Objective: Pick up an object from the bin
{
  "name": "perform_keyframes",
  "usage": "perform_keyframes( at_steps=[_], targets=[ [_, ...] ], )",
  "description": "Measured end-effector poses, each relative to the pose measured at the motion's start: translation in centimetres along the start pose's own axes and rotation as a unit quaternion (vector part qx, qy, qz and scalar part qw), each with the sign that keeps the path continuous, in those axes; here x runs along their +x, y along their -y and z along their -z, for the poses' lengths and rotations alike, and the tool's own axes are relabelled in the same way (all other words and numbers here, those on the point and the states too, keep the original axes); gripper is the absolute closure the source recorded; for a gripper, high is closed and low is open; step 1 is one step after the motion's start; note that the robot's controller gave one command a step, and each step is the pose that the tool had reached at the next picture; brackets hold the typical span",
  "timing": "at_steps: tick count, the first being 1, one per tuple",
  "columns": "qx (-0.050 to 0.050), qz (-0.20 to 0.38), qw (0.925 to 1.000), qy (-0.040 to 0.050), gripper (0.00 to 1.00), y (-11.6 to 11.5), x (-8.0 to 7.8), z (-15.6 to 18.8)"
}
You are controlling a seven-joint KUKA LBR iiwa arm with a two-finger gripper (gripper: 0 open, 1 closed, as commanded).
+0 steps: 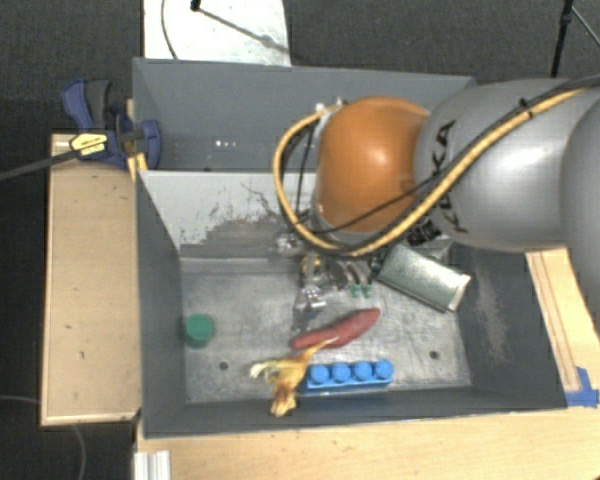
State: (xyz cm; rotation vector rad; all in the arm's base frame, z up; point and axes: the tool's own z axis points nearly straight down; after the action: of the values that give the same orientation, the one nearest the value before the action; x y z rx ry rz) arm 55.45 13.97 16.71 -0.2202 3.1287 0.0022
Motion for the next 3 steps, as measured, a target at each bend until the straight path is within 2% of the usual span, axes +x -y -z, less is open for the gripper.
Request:
perform_keyframes(
  at_steps=[1, 2, 3],
  targets=[
    [0.000, 0.117, 0.9931, -0.0017, 0.00, 6.9, 2.4, -1.0],
    [0.000, 0.106, 0.9944, -0.0020, 0.00, 7.5, 2.8, -4.6],
    [0.000, 0.189, 0.9821, -0.0008, 0.00, 7.8, 2.3, -9.6]
  ],
)
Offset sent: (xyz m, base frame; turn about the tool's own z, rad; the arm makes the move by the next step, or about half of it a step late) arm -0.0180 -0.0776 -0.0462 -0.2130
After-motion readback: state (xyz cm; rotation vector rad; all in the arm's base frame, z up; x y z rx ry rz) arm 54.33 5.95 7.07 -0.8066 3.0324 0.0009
